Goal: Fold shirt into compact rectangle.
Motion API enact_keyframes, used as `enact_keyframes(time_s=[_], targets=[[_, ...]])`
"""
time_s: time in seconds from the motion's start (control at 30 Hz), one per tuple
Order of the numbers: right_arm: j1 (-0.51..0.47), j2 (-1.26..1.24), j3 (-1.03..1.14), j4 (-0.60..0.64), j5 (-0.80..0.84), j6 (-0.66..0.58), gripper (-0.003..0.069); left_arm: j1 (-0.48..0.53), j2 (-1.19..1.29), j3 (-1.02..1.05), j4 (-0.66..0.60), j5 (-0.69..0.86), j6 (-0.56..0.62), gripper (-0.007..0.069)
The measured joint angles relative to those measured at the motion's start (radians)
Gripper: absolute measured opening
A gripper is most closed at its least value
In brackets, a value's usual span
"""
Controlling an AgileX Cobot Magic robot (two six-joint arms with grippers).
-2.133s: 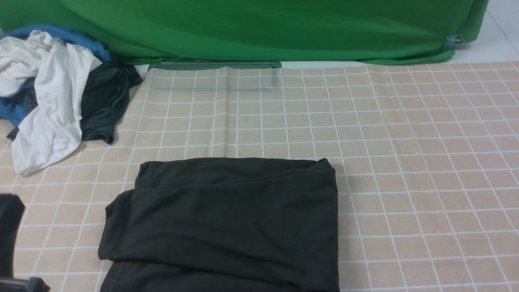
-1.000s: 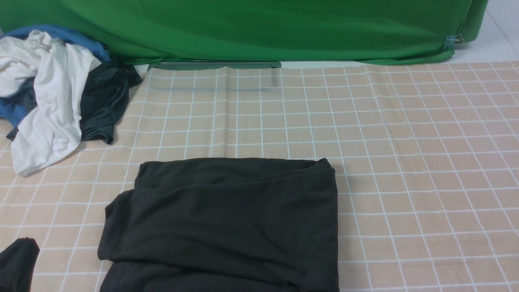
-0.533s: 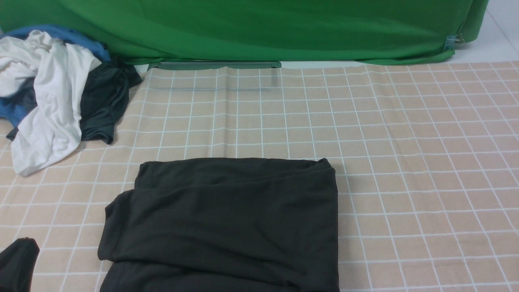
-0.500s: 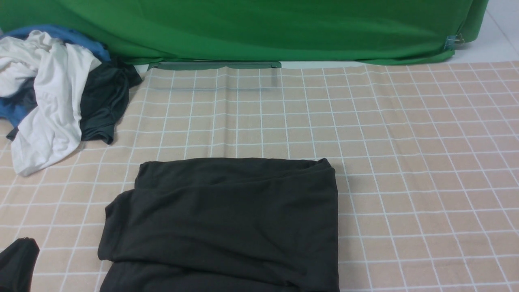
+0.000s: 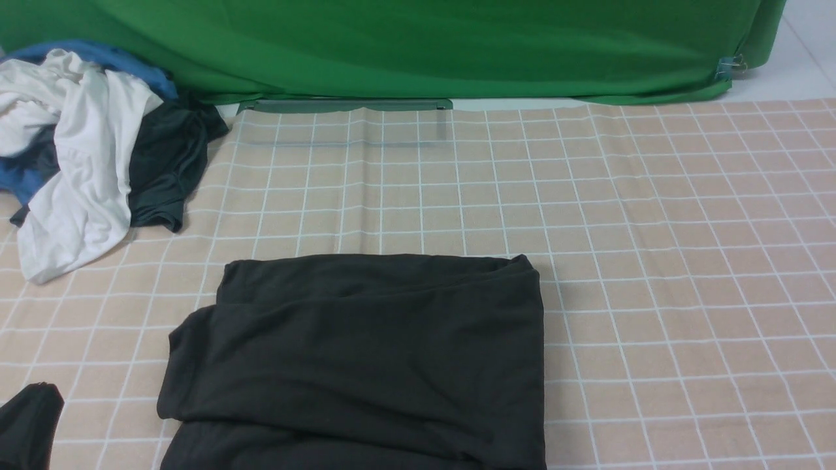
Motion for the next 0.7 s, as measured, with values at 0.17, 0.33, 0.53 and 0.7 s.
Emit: enact_keyframes(time_s=[0.17,0.33,0.53,0.7], targets=[[-0.276,0.002,0.192,0.002,-0.002,-0.001,0.0239,0.0,0.0,0.0,0.0,0.0,0.0,0.0019],[-0.515,0.003,0.368,0.003,-0.011,-0.002,0.0239,0.0,0.0,0.0,0.0,0.0,0.0,0.0019],[-0.628,0.003,0.402,0.003,-0.038,-0.008,0.0239,0.0,0.0,0.0,0.0,0.001,0.0,0.0019],[-0.636,0.003,0.402,0.003,-0.044,-0.005,0.0239,0.0,0.0,0.0,0.0,0.001,0.0,0.0019]])
